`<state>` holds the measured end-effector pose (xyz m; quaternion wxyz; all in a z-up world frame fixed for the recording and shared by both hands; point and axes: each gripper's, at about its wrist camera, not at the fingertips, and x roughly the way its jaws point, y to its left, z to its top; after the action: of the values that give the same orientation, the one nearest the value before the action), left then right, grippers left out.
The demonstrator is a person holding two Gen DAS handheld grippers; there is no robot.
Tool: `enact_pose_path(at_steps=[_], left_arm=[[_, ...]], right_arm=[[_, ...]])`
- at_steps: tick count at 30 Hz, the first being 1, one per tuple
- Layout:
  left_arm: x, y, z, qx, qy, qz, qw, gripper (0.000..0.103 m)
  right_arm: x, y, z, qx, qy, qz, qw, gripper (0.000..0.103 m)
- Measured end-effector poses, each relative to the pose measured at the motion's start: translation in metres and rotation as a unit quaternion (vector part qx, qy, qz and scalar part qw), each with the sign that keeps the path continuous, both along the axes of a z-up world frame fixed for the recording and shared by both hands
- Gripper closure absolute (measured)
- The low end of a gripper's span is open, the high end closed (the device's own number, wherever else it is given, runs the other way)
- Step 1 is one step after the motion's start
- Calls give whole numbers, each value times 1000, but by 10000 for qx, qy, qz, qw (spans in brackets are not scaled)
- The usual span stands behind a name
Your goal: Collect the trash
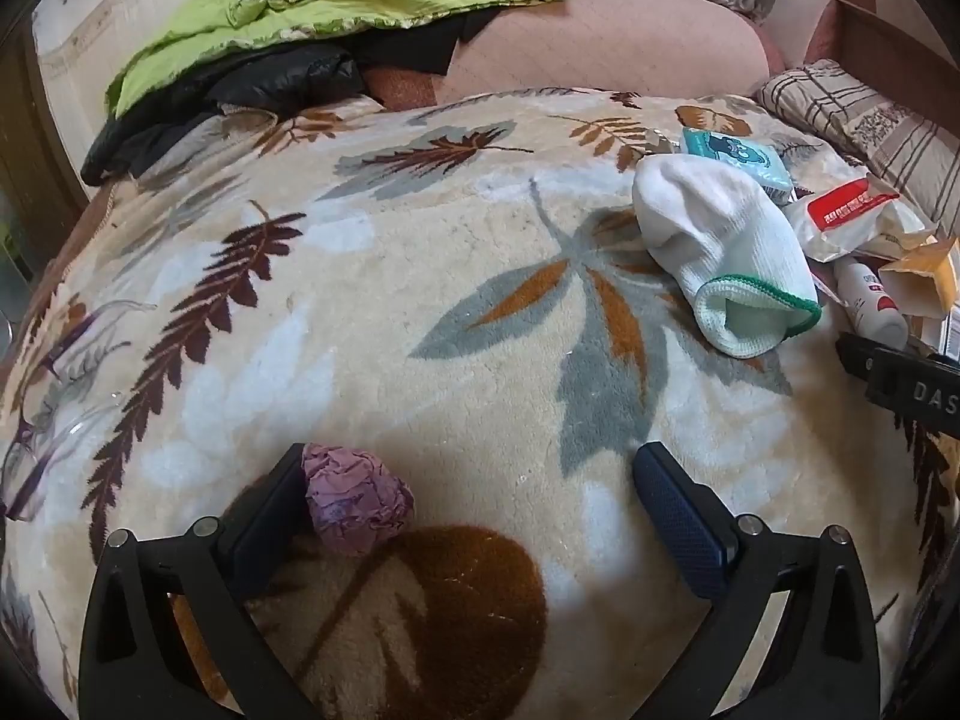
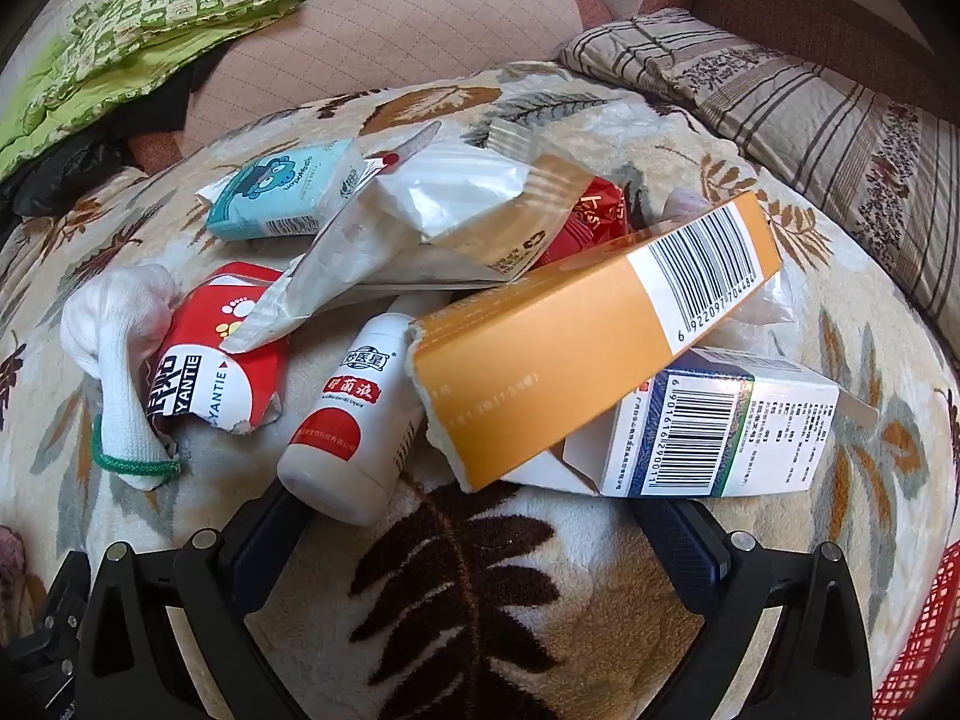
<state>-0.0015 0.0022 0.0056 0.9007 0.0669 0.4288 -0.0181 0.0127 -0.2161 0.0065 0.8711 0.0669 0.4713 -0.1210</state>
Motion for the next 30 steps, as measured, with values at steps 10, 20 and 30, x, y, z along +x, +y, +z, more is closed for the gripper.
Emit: enact_pose_path(at_steps=[10,20,30], left_arm=[[-53,-9,43,-409,-766,-165,9961,0],[-136,-11,77,-423,-1394,-364,9887,0],[-204,-2,86,-428,-2324,-479,9705,0]], right_arm=[[-70,-26,28,413,-402,445,9973,0],[-195,-28,98,-415,-1865,295,9811,0],[-238,-28,103,-534,-2291,25,9719,0]])
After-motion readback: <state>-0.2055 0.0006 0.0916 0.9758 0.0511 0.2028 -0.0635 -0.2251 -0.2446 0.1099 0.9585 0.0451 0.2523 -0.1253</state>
